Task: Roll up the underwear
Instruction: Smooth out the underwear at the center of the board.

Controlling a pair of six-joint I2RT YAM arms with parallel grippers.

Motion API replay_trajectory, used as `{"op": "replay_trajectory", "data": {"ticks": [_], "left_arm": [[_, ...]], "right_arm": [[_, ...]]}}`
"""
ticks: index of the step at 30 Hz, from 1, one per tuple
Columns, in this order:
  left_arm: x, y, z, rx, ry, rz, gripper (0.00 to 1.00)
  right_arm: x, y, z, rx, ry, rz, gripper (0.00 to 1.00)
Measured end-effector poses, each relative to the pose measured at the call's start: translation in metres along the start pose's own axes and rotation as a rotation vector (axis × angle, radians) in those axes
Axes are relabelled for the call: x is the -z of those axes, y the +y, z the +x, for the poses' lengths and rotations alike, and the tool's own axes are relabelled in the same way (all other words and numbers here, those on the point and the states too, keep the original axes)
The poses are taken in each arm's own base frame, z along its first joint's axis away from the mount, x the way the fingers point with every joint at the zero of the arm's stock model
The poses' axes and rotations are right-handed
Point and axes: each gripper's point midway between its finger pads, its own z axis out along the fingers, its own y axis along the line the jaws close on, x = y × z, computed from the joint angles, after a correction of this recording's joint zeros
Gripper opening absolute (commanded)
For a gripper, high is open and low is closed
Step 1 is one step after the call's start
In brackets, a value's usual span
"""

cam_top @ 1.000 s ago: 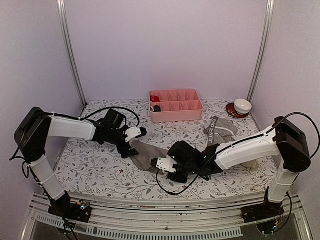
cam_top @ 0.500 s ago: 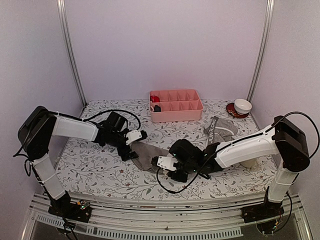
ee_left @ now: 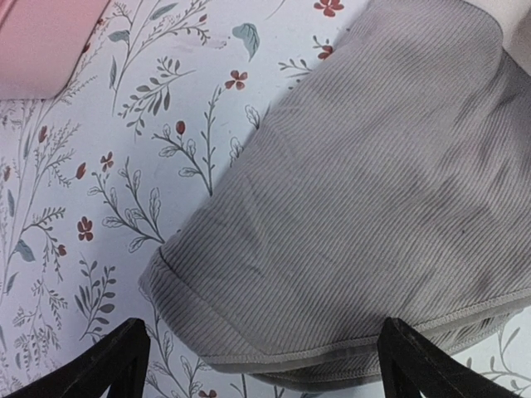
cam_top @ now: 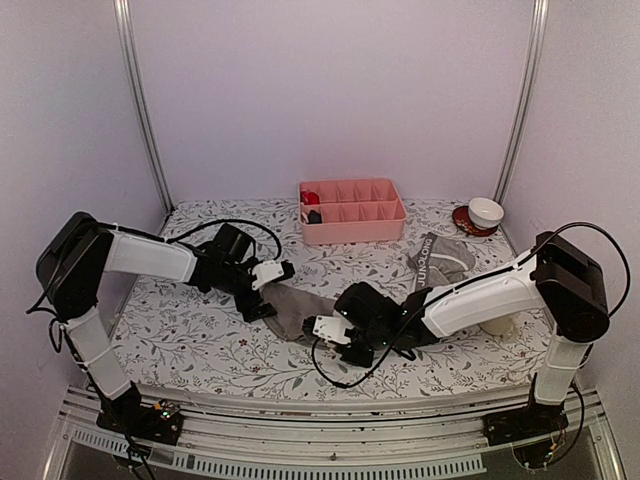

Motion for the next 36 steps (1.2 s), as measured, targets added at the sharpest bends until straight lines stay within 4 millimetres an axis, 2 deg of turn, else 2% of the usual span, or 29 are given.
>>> {"op": "replay_trajectory", "data": {"ticks": [3,5,12,19,27,30,31,32,36], "left_arm": [[-0.002,-0.001,0.002,0.001,0.005,0.004,0.99],[-0.004,-0.002,0.004,0.002,0.011,0.008,0.99],[-0.009,-0.002,0.006,0.003,0.018,0.005,0.99],[-0.009,0.001,0.008,0.009,0.021,-0.001,0.99],[-0.009,0.003,0.009,0.014,0.02,0.0,0.99],[-0.009,0.003,0.009,0.016,0.018,0.005,0.99],[-0.009,0.003,0.009,0.016,0.017,0.005,0.99],[-0.009,0.003,0.009,0.017,0.018,0.007,0.98],[-0.007,0.001,0.009,0.023,0.013,0.024,0.98]], "right_arm": [[0.0,-0.002,0.001,-0.005,0.001,0.0,0.05],[0.0,-0.002,0.001,-0.005,0.002,0.002,0.03],[0.0,-0.002,0.002,-0.008,0.005,-0.006,0.02],[0.01,-0.003,0.003,-0.005,0.015,-0.008,0.02],[0.011,0.001,0.014,0.006,0.06,-0.026,0.03],[0.011,0.003,0.014,0.008,0.06,-0.033,0.17],[0.012,0.003,0.014,0.012,0.06,-0.036,0.27],[0.012,0.004,0.013,0.013,0.061,-0.04,0.33],[0.012,0.007,0.012,0.023,0.059,-0.05,0.49]]}}
